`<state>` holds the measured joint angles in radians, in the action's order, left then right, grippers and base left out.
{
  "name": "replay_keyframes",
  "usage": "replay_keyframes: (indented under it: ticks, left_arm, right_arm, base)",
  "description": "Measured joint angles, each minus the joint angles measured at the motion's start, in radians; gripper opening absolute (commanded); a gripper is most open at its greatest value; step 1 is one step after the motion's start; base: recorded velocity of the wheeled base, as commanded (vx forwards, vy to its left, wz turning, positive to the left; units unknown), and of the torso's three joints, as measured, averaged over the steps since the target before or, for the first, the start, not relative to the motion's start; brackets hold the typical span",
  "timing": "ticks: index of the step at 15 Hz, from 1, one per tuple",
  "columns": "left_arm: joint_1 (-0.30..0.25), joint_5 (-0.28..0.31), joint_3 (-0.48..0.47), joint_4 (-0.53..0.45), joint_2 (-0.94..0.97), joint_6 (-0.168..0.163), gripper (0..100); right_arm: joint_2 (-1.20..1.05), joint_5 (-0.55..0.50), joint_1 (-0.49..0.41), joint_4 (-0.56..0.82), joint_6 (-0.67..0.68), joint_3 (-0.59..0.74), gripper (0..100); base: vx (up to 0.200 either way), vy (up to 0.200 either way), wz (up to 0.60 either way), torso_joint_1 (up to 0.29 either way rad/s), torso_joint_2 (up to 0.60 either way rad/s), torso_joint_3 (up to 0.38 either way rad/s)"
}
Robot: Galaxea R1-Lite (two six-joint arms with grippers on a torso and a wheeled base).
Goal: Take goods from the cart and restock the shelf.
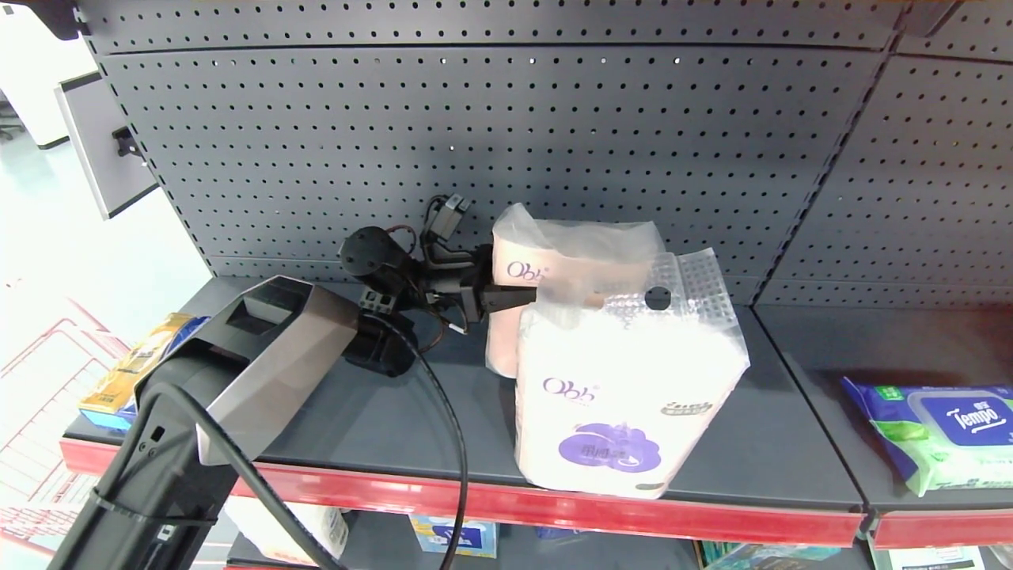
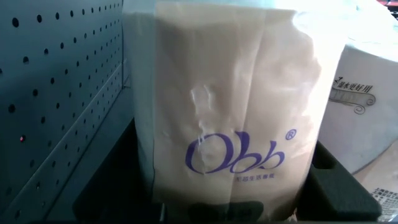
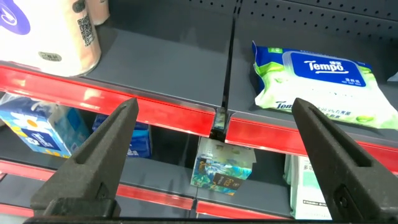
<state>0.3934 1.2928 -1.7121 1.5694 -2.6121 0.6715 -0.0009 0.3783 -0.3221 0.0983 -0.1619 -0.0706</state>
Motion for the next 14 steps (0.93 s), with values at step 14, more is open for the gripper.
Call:
replay_keyframes:
  ticks: [14]
  left_arm:
    - [0.003, 0.000, 0.023, 0.000, 0.005, 0.002, 0]
  right_arm:
    - [0.000, -0.209, -0.001, -0.013, 0.011, 0.004, 100]
  base:
    - [0.000, 0.000, 0.00, 0.000, 0.00, 0.000]
